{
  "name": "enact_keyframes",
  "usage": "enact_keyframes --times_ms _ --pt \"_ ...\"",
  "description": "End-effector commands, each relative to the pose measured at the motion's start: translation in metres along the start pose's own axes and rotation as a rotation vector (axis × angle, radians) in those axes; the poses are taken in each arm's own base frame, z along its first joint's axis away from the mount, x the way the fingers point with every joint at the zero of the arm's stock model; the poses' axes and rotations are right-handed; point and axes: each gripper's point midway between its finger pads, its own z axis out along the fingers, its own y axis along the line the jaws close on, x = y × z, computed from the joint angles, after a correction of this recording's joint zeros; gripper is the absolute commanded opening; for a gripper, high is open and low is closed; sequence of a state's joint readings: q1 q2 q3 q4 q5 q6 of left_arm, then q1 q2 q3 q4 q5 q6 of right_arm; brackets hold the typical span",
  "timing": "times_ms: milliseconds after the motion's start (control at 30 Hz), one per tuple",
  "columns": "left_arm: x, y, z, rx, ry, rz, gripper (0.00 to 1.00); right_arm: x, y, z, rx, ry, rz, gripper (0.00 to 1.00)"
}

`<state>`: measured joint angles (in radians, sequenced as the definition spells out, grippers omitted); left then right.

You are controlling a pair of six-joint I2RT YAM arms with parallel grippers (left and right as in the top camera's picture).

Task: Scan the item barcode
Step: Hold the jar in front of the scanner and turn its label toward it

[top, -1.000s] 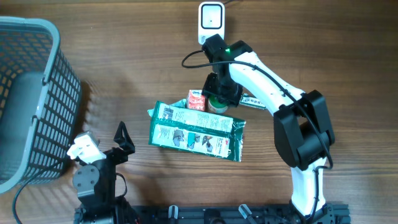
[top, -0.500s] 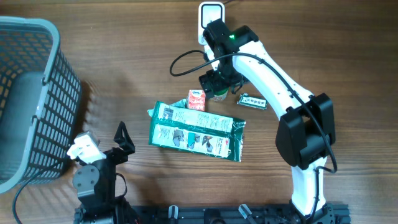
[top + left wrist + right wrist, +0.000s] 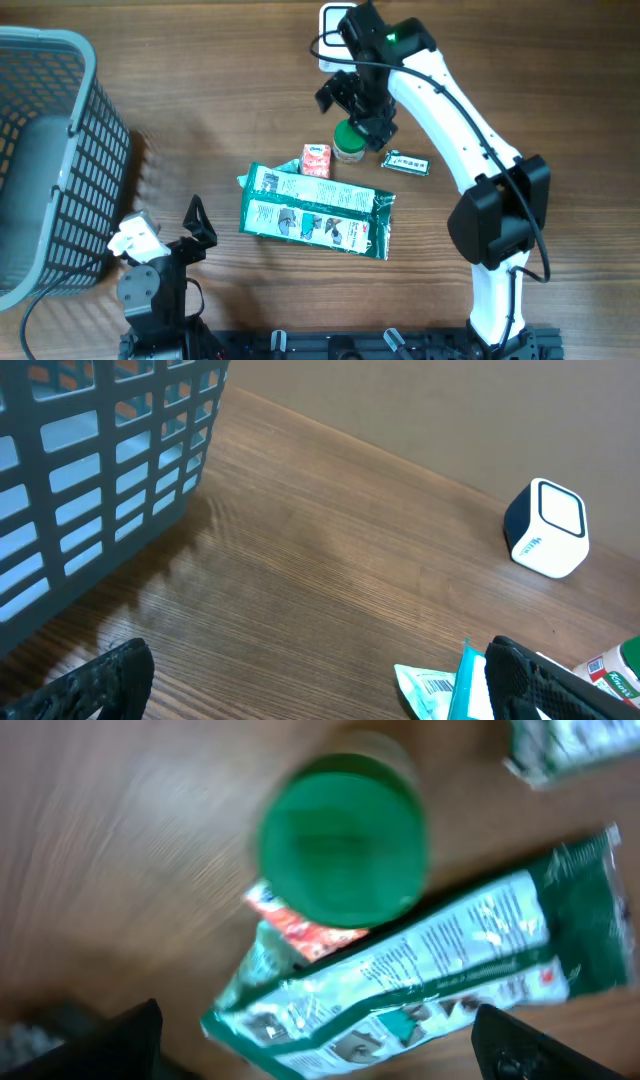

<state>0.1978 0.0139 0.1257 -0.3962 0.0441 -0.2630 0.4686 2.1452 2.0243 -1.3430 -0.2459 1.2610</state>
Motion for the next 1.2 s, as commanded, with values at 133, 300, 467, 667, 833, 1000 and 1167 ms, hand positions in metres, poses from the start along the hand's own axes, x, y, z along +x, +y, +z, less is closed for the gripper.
enact_keyframes --times_ms 133,300,467,667,833,1000,1167 --pt "0.002 -0.001 0.001 0.009 0.001 0.020 1.00 -0.023 -0.013 0.031 0.035 -0.087 0.349 1.00" --pt "0.002 -0.001 0.001 0.009 0.001 0.020 1.00 -0.026 -0.012 0.052 0.012 -0.070 0.358 1.00" --pt "0.002 -0.001 0.001 0.009 0.001 0.020 1.00 -0.029 -0.020 0.080 0.053 -0.057 0.350 0.95" --pt "0.002 -0.001 0.001 0.009 0.001 0.020 1.00 -0.016 -0.017 0.083 0.047 0.026 0.073 0.72" --pt "0.002 -0.001 0.001 0.009 0.001 0.020 1.00 -0.006 -0.025 0.077 0.070 0.089 -0.343 0.65" --pt "0.002 -0.001 0.001 0.009 0.001 0.020 1.00 -0.008 -0.047 0.072 0.150 0.117 -0.797 0.67" --pt "0.002 -0.001 0.001 0.009 0.001 0.020 1.00 -0.037 -0.082 0.061 0.391 0.043 -0.953 0.74"
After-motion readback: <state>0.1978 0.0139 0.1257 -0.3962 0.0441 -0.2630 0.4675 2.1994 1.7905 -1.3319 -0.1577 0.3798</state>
